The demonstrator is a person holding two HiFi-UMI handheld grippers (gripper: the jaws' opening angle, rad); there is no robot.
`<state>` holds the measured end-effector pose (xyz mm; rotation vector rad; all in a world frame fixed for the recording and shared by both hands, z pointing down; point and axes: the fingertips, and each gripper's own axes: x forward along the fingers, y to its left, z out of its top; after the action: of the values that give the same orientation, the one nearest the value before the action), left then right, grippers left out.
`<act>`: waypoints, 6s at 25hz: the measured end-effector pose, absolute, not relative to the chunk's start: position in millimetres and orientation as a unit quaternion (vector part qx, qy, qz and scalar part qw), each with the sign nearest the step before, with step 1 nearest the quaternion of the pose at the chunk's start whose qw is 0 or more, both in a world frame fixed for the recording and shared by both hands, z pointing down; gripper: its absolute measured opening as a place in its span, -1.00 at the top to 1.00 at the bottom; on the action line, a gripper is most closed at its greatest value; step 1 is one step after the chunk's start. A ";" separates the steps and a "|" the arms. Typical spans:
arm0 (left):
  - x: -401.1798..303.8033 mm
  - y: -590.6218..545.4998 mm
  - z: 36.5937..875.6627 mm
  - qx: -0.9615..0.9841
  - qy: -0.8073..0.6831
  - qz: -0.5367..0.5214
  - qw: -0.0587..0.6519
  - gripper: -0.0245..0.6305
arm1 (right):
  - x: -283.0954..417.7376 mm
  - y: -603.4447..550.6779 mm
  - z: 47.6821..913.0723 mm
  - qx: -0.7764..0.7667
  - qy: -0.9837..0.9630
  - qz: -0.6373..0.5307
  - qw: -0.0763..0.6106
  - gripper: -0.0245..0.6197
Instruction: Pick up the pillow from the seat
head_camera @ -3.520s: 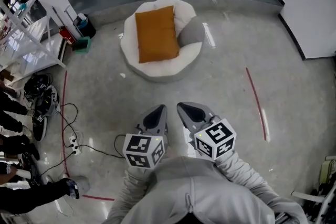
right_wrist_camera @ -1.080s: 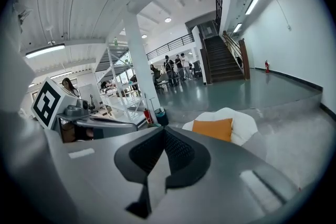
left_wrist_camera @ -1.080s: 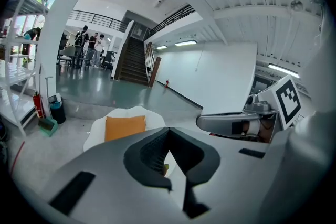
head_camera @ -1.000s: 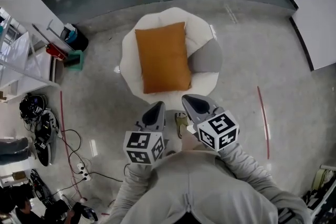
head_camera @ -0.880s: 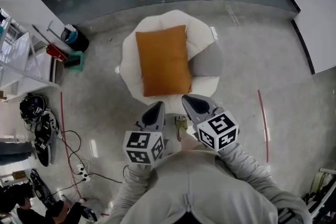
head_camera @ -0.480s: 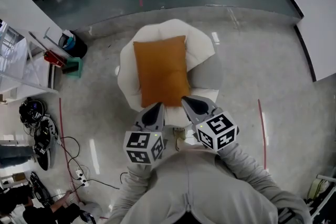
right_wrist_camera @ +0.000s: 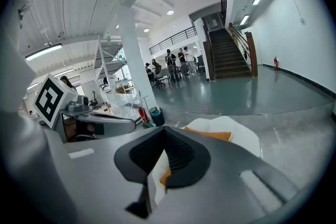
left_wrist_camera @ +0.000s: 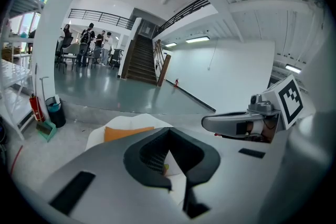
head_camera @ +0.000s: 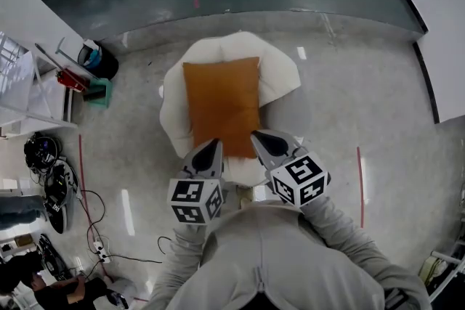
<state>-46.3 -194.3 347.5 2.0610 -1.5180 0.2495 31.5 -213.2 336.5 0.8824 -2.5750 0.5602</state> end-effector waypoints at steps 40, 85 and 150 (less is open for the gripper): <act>-115.2 -289.2 583.4 0.720 -0.569 0.155 0.367 0.92 | 31.1 -321.5 562.4 0.381 -0.846 0.286 0.241 0.93; -167.1 -387.7 953.7 0.744 -0.360 0.303 0.474 -0.88 | 42.4 -404.6 943.2 0.269 -0.768 0.439 0.382 -0.86; -93.3 -225.9 547.7 0.760 -0.435 0.266 0.404 -0.10 | 80.1 -255.8 538.6 0.271 -0.830 0.290 0.393 0.05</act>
<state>-93.3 -225.9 547.7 1.9185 -1.0978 0.6704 80.1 -255.8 538.6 0.6865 -2.1056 0.7349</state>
